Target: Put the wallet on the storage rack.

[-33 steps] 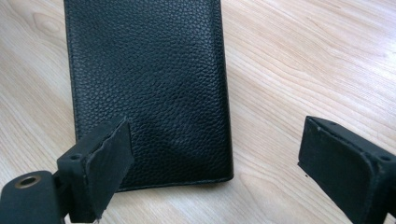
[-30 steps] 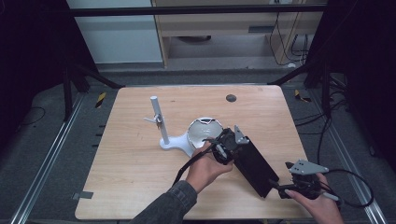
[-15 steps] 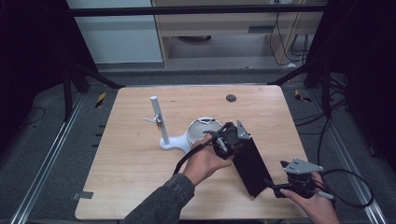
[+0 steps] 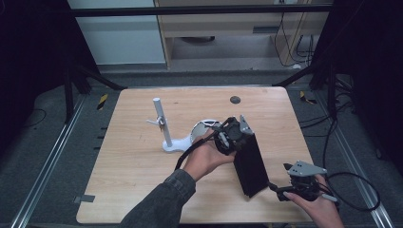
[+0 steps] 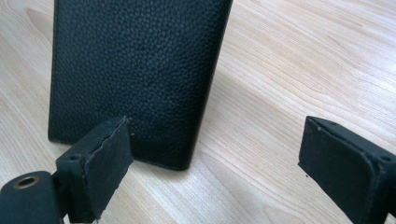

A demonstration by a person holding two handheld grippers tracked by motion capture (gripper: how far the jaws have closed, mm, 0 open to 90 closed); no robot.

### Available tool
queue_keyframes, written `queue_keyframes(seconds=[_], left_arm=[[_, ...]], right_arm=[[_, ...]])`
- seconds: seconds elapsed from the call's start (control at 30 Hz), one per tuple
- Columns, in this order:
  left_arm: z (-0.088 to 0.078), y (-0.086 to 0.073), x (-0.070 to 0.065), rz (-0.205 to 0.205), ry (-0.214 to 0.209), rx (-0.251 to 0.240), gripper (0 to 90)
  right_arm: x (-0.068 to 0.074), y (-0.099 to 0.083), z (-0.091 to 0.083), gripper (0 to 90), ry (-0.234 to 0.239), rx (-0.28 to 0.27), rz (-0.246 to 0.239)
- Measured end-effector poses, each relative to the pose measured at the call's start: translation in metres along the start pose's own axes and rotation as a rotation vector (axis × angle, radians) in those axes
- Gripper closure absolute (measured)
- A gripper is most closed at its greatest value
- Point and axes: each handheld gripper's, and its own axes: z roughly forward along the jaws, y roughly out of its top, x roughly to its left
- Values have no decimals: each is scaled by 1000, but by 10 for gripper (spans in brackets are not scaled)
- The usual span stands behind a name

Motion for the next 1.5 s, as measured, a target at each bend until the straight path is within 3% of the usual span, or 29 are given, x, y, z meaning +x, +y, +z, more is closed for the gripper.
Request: queue_keyframes(seconds=[0.2,0.7,0.73,0.77,0.8,0.83,0.87,0.97,1.5], left_arm=[[-6,7,2,23,10,5,889],[-8,10,11,32,6,13,889],[-7,11,11,37,7,14,889],[-5,13,14,88,-40,3,889],[-6,15,15,110,-43,-4,889],[-9,14,12,86,-4,0,889],[-11,13,6,46,1,-3,889],[-14,15,2,67,5,-8,889],[-29,16,-24,93,15,-47,888]], right_arm=[[3,4,5,95,14,-1,-1],[11,16,20,92,44,-7,-14],[12,17,21,92,46,-8,-13],[12,17,22,92,47,-8,-16],[12,18,23,91,49,-11,-13],[13,18,24,91,51,-10,-13],[13,18,24,91,51,-10,-18],[15,19,25,90,56,-11,-19],[13,22,22,93,81,-41,-10]])
